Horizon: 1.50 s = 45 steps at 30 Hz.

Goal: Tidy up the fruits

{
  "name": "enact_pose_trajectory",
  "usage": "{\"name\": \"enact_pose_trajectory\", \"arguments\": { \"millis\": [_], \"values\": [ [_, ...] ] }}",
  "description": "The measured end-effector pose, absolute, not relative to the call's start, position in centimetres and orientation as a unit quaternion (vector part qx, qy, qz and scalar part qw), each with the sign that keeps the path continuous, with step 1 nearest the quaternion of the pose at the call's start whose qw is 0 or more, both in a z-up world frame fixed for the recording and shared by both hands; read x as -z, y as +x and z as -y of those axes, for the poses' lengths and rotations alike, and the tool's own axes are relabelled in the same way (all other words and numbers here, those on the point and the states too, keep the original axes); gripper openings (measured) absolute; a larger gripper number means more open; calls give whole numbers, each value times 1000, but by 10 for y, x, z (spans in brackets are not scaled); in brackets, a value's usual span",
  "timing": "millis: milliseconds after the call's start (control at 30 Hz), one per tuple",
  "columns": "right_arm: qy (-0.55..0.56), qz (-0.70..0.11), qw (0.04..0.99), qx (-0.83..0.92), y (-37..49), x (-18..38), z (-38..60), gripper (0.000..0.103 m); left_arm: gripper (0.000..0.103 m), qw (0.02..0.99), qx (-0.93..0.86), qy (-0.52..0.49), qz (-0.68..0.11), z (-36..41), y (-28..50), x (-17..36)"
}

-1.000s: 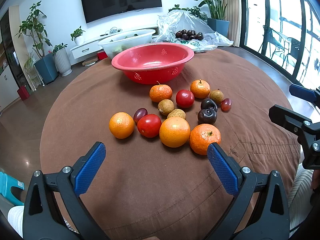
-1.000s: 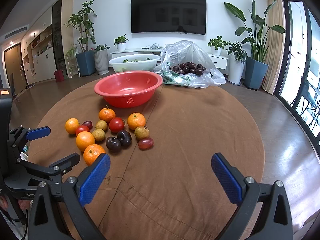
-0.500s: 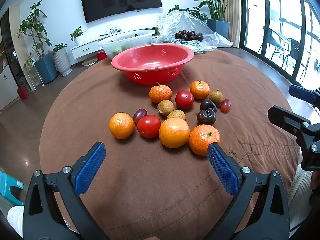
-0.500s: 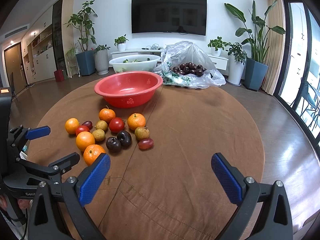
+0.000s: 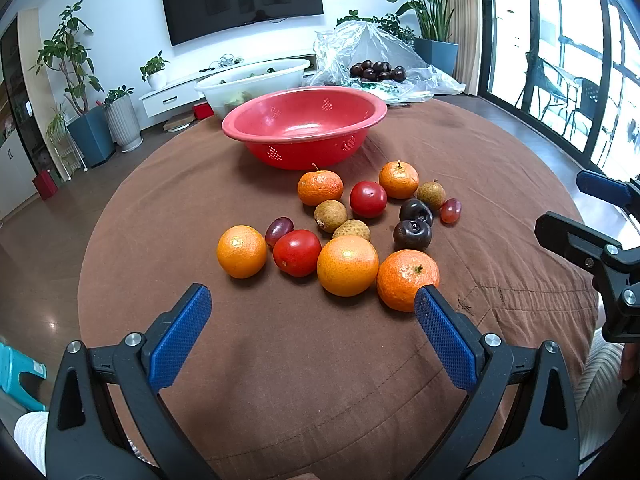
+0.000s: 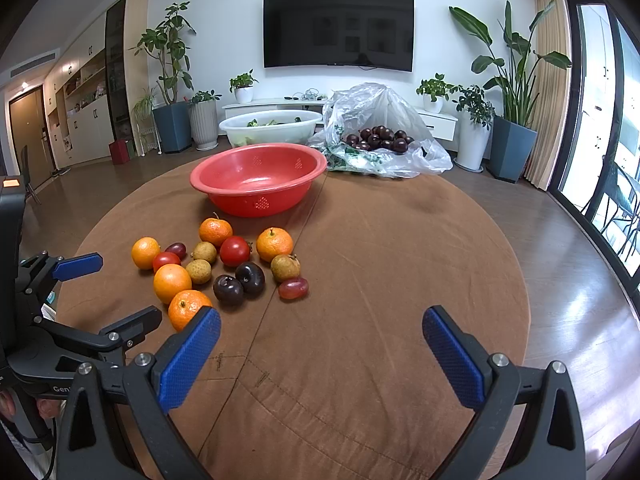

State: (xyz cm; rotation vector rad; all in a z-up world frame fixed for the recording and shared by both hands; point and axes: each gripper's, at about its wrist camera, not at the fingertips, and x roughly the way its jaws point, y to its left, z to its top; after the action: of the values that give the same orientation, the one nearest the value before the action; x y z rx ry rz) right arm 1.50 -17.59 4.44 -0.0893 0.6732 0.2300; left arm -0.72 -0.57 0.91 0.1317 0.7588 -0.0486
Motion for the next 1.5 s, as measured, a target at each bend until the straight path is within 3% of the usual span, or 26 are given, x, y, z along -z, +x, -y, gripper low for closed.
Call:
{"name": "enact_pose_trajectory", "arguments": {
  "millis": [867,1333,1433,1467,1500],
  "values": [
    [-46,-328,937,-115,14,-42,175,103,103,926,24,61,-371,7,-8,-11],
    [-51,-333,929,-154,25,-45,160,103,102,922,29,5,-386,-21,4,-15],
    [-55,-336,926,-165,27,-42,157,102,97,921,33,3,-389,-26,8,-13],
    [-58,-337,924,-169,27,-41,156,101,84,921,33,5,-389,-26,8,-12],
    [-60,-337,923,-174,27,-40,153,96,78,920,33,6,-391,-27,9,-11]
  ]
}}
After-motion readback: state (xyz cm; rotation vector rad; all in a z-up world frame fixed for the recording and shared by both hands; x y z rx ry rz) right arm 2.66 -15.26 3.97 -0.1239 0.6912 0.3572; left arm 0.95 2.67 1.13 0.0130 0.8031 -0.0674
